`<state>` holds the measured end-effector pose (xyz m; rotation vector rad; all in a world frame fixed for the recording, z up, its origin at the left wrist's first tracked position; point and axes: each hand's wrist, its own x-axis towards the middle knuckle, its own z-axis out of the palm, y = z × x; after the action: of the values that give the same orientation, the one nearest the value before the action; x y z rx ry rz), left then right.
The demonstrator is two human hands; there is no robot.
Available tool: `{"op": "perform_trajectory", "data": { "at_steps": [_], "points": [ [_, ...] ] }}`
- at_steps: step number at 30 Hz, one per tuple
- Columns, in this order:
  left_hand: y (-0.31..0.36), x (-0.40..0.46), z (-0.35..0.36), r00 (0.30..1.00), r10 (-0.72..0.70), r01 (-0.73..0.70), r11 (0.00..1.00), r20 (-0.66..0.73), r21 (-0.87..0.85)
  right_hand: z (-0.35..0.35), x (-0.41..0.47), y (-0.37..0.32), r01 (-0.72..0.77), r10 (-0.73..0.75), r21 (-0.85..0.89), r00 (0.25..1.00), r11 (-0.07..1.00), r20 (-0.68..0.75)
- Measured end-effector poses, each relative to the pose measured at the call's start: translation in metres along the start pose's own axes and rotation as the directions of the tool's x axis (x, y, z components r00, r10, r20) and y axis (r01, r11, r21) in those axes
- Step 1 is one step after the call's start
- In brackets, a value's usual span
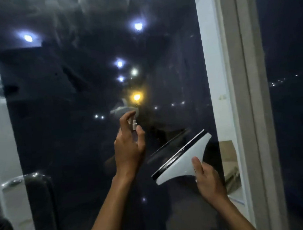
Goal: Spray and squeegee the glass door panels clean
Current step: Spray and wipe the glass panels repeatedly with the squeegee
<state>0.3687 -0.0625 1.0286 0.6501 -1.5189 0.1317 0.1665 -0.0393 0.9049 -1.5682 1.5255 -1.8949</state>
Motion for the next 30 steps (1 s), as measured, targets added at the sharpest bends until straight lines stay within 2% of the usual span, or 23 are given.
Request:
{"op": "perform_trajectory", "data": {
  "at_steps": [5,11,17,25,28,30],
  "points": [
    [0.004,0.057,-0.017,0.995,0.089,-0.088,0.996,-0.042,0.019,0.002,0.060,-0.073,0.186,-0.180,-0.068,0.980,0.980,0.084],
    [0.013,0.114,-0.013,0.988,0.152,-0.150,0.987,-0.027,0.055,-0.005,0.117,-0.145,0.382,-0.354,-0.239,0.922,0.892,0.155],
    [0.023,0.139,0.007,0.974,0.227,-0.225,0.966,0.000,0.128,-0.025,0.139,-0.143,0.424,-0.388,-0.259,0.904,0.868,0.178],
    [0.027,0.142,0.023,0.977,0.215,-0.213,0.970,-0.001,0.119,-0.049,0.158,-0.140,0.469,-0.417,-0.259,0.879,0.845,0.232],
    [0.029,0.136,0.019,0.971,0.239,-0.235,0.965,-0.016,0.118,-0.042,0.162,-0.155,0.530,-0.438,-0.380,0.846,0.758,0.304],
    [0.031,0.132,0.016,0.968,0.250,-0.246,0.962,-0.019,0.120,-0.029,0.162,-0.167,0.608,-0.471,-0.476,0.794,0.636,0.385]
  ]
}}
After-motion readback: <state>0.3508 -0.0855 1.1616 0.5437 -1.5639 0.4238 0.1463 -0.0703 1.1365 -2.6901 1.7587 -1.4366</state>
